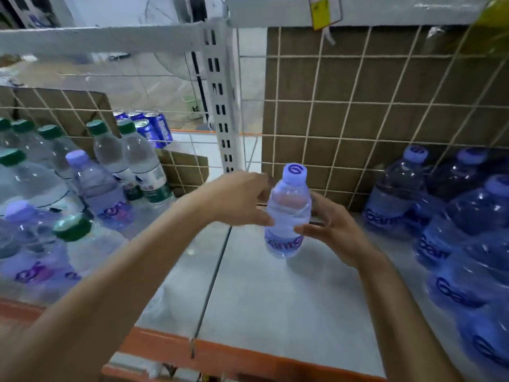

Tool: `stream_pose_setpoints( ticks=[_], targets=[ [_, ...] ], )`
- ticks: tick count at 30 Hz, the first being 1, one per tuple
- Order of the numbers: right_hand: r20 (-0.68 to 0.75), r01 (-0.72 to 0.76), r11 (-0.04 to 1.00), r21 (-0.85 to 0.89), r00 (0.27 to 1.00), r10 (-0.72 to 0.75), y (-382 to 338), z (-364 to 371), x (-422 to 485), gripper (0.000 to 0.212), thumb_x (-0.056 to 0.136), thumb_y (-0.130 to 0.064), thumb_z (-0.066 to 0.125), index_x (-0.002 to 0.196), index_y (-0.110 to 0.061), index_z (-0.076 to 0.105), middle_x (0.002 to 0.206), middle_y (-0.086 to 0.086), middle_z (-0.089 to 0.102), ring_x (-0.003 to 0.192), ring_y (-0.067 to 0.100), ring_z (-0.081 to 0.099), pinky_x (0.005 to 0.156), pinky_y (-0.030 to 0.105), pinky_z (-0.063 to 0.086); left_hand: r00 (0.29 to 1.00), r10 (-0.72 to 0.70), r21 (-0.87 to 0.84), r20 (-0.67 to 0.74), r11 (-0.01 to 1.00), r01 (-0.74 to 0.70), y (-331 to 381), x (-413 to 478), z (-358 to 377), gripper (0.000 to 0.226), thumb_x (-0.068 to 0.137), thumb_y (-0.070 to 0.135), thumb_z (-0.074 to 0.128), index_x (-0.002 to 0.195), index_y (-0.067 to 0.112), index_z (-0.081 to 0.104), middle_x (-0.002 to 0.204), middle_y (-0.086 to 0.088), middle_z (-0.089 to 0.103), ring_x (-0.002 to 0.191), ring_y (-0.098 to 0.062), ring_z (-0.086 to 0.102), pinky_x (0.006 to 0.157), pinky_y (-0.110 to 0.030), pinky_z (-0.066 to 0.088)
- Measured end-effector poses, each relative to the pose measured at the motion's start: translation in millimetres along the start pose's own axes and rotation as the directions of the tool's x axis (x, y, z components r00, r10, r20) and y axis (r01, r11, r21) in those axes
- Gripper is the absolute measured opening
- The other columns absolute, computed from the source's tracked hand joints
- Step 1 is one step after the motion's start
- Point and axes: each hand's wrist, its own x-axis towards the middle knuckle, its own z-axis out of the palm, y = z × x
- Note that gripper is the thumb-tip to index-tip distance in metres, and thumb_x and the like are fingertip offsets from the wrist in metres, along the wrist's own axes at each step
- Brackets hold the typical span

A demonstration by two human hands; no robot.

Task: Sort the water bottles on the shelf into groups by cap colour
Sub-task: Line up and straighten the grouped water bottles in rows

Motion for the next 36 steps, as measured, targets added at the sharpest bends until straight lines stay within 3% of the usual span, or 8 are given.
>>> stream_pose_setpoints(
  ticks=[5, 9, 11, 14, 18, 23, 27, 36],
  targets=[
    [-0.127, -0.006, 0.999, -0.048, 0.992, 0.0, 9, -45, -37, 0.055, 0.078, -0.009, 0.066, 0.13, -0.018, 0.051, 0.122, -0.004, 0.065, 0.115, 0.013, 0.059, 0.093, 0.026, 0.05, 0.999, 0.041, -0.273, -0.007, 0.961, -0.042, 39, 42, 67, 0.063, 0.072, 0.031, 0.077, 0.127, 0.022, 0.048, 0.112, 0.001, 0.065, 0.101, -0.019, 0.06, 0.086, -0.028, 0.048],
    [-0.207, -0.118, 0.992, -0.055, 0.973, 0.104, 22, -78, -58, 0.056, 0.081, 0.005, 0.064, 0.129, -0.019, 0.049, 0.119, -0.009, 0.064, 0.106, 0.001, 0.06, 0.083, 0.017, 0.048, 0.996, 0.083, -0.652, 0.025, 0.757, -0.047, 63, 70, 129, 0.051, 0.064, 0.02, 0.086, 0.109, 0.019, 0.062, 0.104, 0.005, 0.068, 0.094, -0.012, 0.063, 0.087, -0.027, 0.05],
    [-0.201, -0.156, 0.985, -0.073, 0.97, 0.139, 22, -90, -66, 0.057, 0.083, 0.008, 0.061, 0.133, -0.011, 0.044, 0.124, -0.001, 0.059, 0.106, 0.002, 0.059, 0.084, 0.015, 0.048, 0.996, 0.086, -0.695, -0.037, 0.714, -0.088, 75, 82, 151, 0.05, 0.064, 0.015, 0.086, 0.109, 0.017, 0.063, 0.107, 0.002, 0.068, 0.093, -0.007, 0.064, 0.086, -0.028, 0.052],
    [-0.269, -0.17, 0.973, -0.157, 0.955, 0.123, 21, -95, -65, 0.061, 0.083, 0.008, 0.058, 0.137, -0.013, 0.039, 0.13, 0.001, 0.055, 0.119, 0.011, 0.053, 0.1, 0.023, 0.043, 0.992, 0.035, -0.735, -0.124, 0.668, -0.116, 94, 99, 167, 0.048, 0.064, 0.005, 0.084, 0.107, 0.008, 0.063, 0.101, -0.001, 0.067, 0.076, 0.01, 0.061, 0.07, -0.008, 0.048],
    [-0.42, -0.235, 0.933, -0.274, 0.902, 0.104, 15, -90, -56, 0.067, 0.085, -0.003, 0.049, 0.143, -0.029, 0.03, 0.141, 0.0, 0.046, 0.13, 0.02, 0.043, 0.11, 0.035, 0.033, 0.989, -0.026, -0.795, -0.144, 0.598, -0.099, 107, 117, 174, 0.055, 0.065, 0.005, 0.084, 0.114, 0.011, 0.059, 0.102, -0.001, 0.069, 0.085, -0.01, 0.063, 0.077, -0.024, 0.053],
    [-0.51, -0.24, 0.823, -0.515, 0.857, -0.069, -36, -99, -63, 0.062, 0.086, 0.003, 0.049, 0.143, -0.014, 0.031, 0.144, 0.006, 0.039, 0.132, 0.022, 0.038, 0.1, 0.019, 0.029, 0.991, 0.01, -0.77, -0.13, 0.629, -0.107, 116, 127, 177, 0.078, 0.056, 0.028, 0.087, 0.122, 0.02, 0.047, 0.111, 0.001, 0.065, 0.099, -0.018, 0.064, 0.086, -0.039, 0.054],
    [-0.428, -0.25, 0.699, -0.67, 0.899, -0.089, -65, -112, -54, 0.056, 0.089, -0.001, 0.047, 0.141, -0.015, 0.036, 0.14, 0.009, 0.044, 0.127, 0.025, 0.042, 0.099, 0.03, 0.035, 0.985, -0.02, -0.74, -0.169, 0.663, -0.114, 120, 131, 178, 0.096, 0.041, 0.05, 0.084, 0.123, 0.029, 0.04, 0.12, 0.0, 0.057, 0.108, -0.02, 0.059, 0.087, -0.044, 0.053],
    [-0.444, -0.378, 0.477, -0.794, 0.895, -0.029, -76, -123, -55, 0.046, 0.09, -0.002, 0.051, 0.132, -0.018, 0.049, 0.129, 0.01, 0.055, 0.118, 0.03, 0.048, 0.087, 0.035, 0.044, 0.991, 0.12, -0.772, -0.066, 0.623, -0.127, 142, 137, 181, 0.097, 0.051, 0.028, 0.085, 0.136, 0.021, 0.04, 0.124, 0.003, 0.06, 0.113, -0.016, 0.058, 0.095, -0.039, 0.05]
  ],
)
